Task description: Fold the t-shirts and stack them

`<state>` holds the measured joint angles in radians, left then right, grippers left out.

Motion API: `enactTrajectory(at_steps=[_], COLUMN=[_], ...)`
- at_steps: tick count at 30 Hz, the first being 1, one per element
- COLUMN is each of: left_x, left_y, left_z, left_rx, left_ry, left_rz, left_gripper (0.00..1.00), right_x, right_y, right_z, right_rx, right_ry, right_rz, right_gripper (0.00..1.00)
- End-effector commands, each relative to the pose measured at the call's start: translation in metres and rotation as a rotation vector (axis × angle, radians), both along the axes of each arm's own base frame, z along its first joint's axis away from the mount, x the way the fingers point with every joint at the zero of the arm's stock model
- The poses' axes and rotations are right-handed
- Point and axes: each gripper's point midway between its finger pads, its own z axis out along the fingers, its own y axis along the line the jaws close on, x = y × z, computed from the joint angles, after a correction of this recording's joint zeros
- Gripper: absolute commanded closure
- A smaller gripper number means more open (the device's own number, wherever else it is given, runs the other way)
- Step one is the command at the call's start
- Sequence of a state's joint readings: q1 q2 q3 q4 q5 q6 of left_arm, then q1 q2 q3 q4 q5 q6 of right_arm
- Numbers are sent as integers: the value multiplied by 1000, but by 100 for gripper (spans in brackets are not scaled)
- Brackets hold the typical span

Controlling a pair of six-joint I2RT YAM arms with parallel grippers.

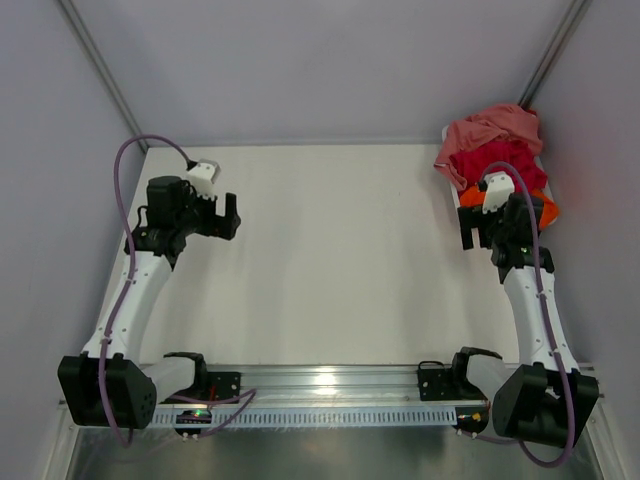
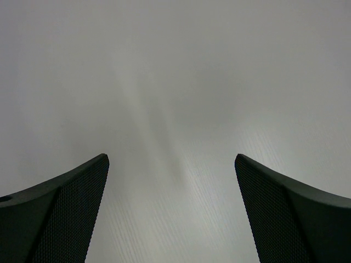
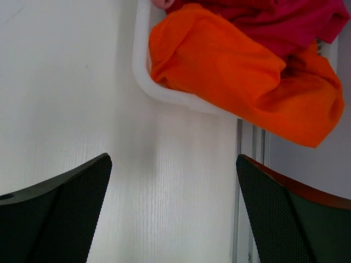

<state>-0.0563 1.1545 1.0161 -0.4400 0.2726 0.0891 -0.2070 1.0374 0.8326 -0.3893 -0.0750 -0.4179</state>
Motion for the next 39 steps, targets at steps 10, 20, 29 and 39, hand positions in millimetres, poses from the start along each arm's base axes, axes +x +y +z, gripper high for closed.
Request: enactTrajectory(at_steps=[10, 20, 29, 39], left_x=[-4, 1, 3, 7], left_y=[-13, -25, -22, -36], left_z=[14, 26, 33, 51], left_rx=[-136, -236, -207, -270], left_ry=[-22, -49, -92, -82], left_rz=[-46, -56, -65, -123], left_gripper=[1, 1, 1, 1], right_x=[33, 45, 52, 62], right_y=[-13, 63, 107, 155], right_z=[64, 70, 93, 105], right_rx=[1, 164, 547, 965], right_ry=[-221, -236, -232, -100], right_rz=[-79, 348, 398, 607], right_gripper=[1, 1, 1, 1])
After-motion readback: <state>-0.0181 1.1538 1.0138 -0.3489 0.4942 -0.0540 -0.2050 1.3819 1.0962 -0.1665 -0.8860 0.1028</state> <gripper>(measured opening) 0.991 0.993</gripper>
